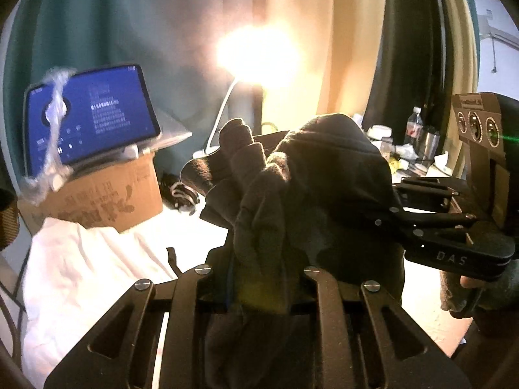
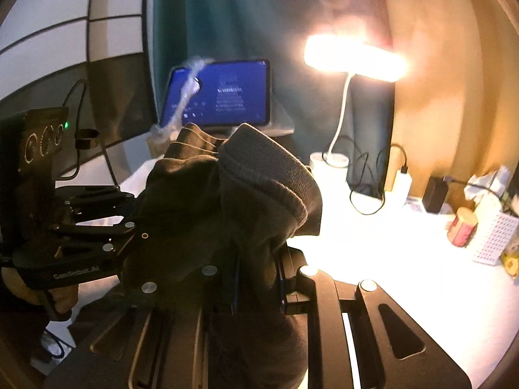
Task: Fold small clothes
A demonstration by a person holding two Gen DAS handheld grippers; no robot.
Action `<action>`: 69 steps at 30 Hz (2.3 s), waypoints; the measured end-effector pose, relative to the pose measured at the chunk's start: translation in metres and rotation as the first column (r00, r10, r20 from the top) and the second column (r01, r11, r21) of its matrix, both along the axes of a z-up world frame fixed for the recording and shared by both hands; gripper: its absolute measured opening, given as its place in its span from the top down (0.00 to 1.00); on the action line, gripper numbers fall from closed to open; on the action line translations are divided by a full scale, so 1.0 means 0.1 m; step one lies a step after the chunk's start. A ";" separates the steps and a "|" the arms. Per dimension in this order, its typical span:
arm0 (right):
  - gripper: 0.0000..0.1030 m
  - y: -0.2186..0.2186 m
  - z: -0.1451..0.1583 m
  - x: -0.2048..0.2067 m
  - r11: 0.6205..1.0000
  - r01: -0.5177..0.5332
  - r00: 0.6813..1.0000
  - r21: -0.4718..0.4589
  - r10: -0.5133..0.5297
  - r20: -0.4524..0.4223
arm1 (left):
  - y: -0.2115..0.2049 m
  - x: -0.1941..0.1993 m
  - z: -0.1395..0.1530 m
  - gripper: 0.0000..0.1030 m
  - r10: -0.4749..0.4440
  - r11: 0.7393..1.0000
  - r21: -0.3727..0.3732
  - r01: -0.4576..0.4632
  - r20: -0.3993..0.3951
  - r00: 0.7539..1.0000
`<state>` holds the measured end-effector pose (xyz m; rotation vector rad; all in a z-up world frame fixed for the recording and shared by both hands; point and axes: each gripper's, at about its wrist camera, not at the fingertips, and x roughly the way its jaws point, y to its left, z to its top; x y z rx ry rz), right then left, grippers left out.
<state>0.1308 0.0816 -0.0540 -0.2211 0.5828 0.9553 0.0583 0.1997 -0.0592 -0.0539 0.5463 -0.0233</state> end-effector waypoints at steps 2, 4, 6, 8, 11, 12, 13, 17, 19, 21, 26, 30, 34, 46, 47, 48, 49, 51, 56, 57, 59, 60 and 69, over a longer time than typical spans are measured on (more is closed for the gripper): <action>0.82 0.04 -0.08 0.08 1.000 0.000 1.000 -0.009 0.000 -0.017 | 0.03 0.08 -0.08 0.81 0.000 1.000 -0.002 0.000 -0.023 1.000; 0.82 0.09 -0.17 0.17 1.000 0.001 0.999 -0.018 -0.002 -0.039 | 0.06 0.15 -0.17 0.81 0.000 1.000 -0.008 -0.001 -0.045 0.999; 0.82 0.13 -0.28 0.27 1.000 0.003 0.998 -0.030 -0.005 -0.062 | 0.10 0.21 -0.23 0.81 0.001 1.000 -0.019 -0.002 -0.064 0.998; 0.82 0.16 -0.36 0.34 0.999 0.004 0.997 -0.037 -0.006 -0.079 | 0.13 0.29 -0.30 0.81 0.004 0.999 -0.031 -0.006 -0.084 0.996; 0.82 0.20 -0.48 0.44 0.999 0.006 0.994 -0.047 -0.011 -0.109 | 0.16 0.37 -0.39 0.81 0.006 0.999 -0.042 -0.011 -0.106 0.994; 0.82 0.21 -0.53 0.49 0.999 0.007 0.993 -0.052 -0.013 -0.121 | 0.17 0.40 -0.42 0.81 0.007 0.999 -0.048 -0.012 -0.116 0.993; 0.82 0.22 -0.54 0.49 0.998 0.007 0.992 -0.055 -0.014 -0.129 | 0.19 0.45 -0.45 0.81 0.006 0.999 -0.052 -0.013 -0.127 0.992; 0.82 0.28 -0.73 0.63 0.997 0.002 0.983 -0.072 -0.015 -0.183 | 0.24 0.59 -0.59 0.81 0.006 0.998 -0.057 -0.016 -0.169 0.986; 0.82 0.30 -0.80 0.69 0.997 -0.004 0.979 -0.078 -0.012 -0.204 | 0.28 0.65 -0.66 0.81 0.014 0.998 -0.061 -0.026 -0.192 0.981; 0.82 0.34 -0.91 0.78 0.996 -0.008 0.971 -0.088 -0.013 -0.237 | 0.32 0.71 -0.72 0.81 0.025 0.997 -0.069 -0.041 -0.224 0.974; 0.81 0.38 -1.10 0.97 0.992 0.033 0.952 -0.119 -0.067 -0.298 | 0.42 0.83 -0.88 0.79 0.076 0.990 -0.092 -0.109 -0.308 0.948; 0.62 0.36 -1.18 1.10 0.992 0.038 0.937 -0.118 -0.077 -0.340 | 0.51 0.90 -1.00 0.76 0.103 0.983 -0.106 -0.152 -0.368 0.924; 0.59 0.36 -1.17 1.14 0.993 0.025 0.937 -0.118 -0.065 -0.342 | 0.56 0.93 -1.04 0.71 0.132 0.977 -0.107 -0.186 -0.381 0.915; 0.46 0.26 -1.21 1.46 0.980 0.120 0.937 -0.159 -0.164 -0.309 | 0.54 1.04 -0.97 0.59 0.223 0.973 0.023 -0.231 -0.368 0.903; 0.46 0.23 -1.22 1.48 0.978 0.134 0.933 -0.161 -0.179 -0.313 | 0.51 1.03 -0.94 0.59 0.228 0.973 0.040 -0.229 -0.360 0.905; 0.46 0.21 -1.21 1.48 0.976 0.142 0.932 -0.163 -0.187 -0.312 | 0.50 1.01 -0.90 0.59 0.232 0.972 0.049 -0.229 -0.350 0.908; 0.46 0.20 -1.21 1.48 0.974 0.148 0.934 -0.170 -0.194 -0.300 | 0.51 0.99 -0.87 0.59 0.234 0.972 0.047 -0.232 -0.345 0.909; 0.46 0.19 -1.19 1.46 0.971 0.154 0.940 -0.185 -0.201 -0.275 | 0.52 0.94 -0.83 0.59 0.241 0.969 0.035 -0.244 -0.338 0.910; 0.46 0.09 -1.08 1.39 0.960 0.199 0.941 -0.195 -0.243 -0.236 | 0.50 0.77 -0.80 0.59 0.247 0.966 0.015 -0.257 -0.329 0.912; 0.46 0.07 -1.06 1.36 0.958 0.204 0.941 -0.202 -0.249 -0.229 | 0.49 0.74 -0.80 0.59 0.246 0.966 0.011 -0.257 -0.328 0.912; 0.46 0.03 -1.02 1.29 0.955 0.211 0.941 -0.210 -0.256 -0.219 | 0.48 0.67 -0.80 0.59 0.243 0.966 0.001 -0.257 -0.329 0.913; 0.46 0.02 -1.00 1.25 0.954 0.213 0.942 -0.211 -0.257 -0.216 | 0.47 0.63 -0.80 0.59 0.243 0.966 -0.002 -0.258 -0.328 0.913; 0.46 -0.19 -0.86 0.78 0.948 0.230 0.943 -0.220 -0.273 -0.191 | 0.30 0.31 -0.67 0.59 0.235 0.967 -0.025 -0.253 -0.292 0.927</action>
